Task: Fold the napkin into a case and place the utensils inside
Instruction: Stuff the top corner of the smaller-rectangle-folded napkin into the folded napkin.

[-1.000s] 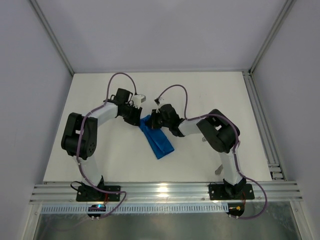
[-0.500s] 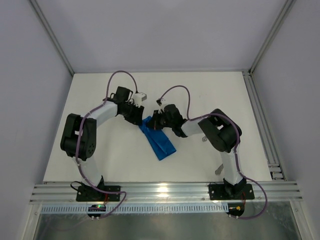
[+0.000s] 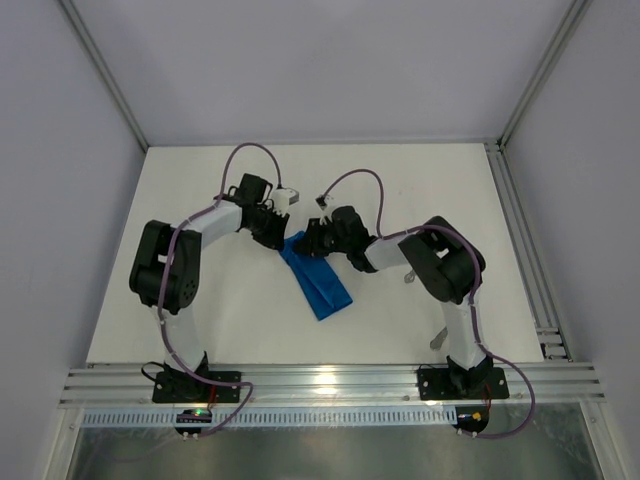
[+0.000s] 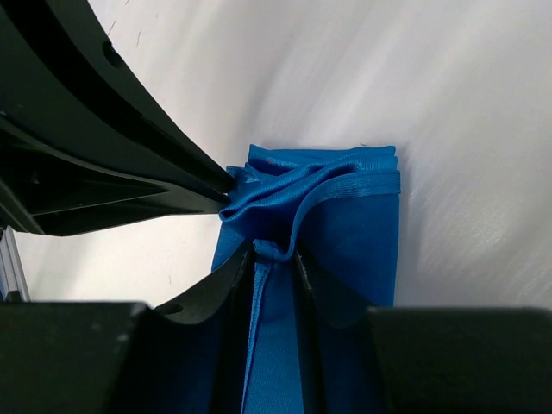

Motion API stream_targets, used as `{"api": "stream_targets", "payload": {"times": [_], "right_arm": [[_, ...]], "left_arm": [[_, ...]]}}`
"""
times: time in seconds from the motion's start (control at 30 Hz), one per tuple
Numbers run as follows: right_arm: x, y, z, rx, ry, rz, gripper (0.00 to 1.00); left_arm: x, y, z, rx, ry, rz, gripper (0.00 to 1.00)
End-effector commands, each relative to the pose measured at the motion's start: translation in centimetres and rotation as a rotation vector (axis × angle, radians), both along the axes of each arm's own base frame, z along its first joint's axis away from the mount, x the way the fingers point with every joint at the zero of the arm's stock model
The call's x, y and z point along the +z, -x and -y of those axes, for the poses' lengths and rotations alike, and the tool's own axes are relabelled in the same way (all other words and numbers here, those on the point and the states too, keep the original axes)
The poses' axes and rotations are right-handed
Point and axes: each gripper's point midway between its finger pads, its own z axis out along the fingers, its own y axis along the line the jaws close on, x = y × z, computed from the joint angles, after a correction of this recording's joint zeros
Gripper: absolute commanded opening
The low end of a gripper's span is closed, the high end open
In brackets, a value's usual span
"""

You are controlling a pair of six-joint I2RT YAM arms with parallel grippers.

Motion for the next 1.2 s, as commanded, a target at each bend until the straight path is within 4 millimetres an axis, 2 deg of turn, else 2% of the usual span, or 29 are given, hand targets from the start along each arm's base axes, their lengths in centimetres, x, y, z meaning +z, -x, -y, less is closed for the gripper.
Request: {"api": "stream_targets", "payload": {"times": [0.0,0.07,0.17,0.47,0.67,0.93,1.17], "right_arm": [[3.8,-0.5,-0.1,0.000,-0.046,0.066,0.27],[3.6,-0.5,0.0,-0.002,-0.038,0.062,0.16],[3.4,-0.6,0.1,-0.008,-0.034,0.064,0.06],[5.5,-0.5,0.4,0.013,-0.050,0.102,0.04],[4.9,-0.4,0.9,0.041,-0.061,0.078,0.04],[3.5,-0.2,0.9,0.062,-0.031,0.056,0.04],[2.8,-0.3,0.6,0.053,-0.052,0.031,0.04]], "left_arm": [[0.5,-1.2,0.3,-0.002,0.001,0.029,0.13],[0.5,-1.3,0.3,0.002,0.004,0.030,0.13],[0.3,-1.3,0.2,0.003,0.001,0.028,0.13],[0.2,-1.2,0.1,0.005,-0.005,0.025,0.13],[1.1,-1.3,0.3,0.001,0.008,0.038,0.14],[4.1,0.1,2.3,-0.072,0.103,0.060,0.36],[2.3,0.2,3.0,-0.100,0.022,0.071,0.43]]}}
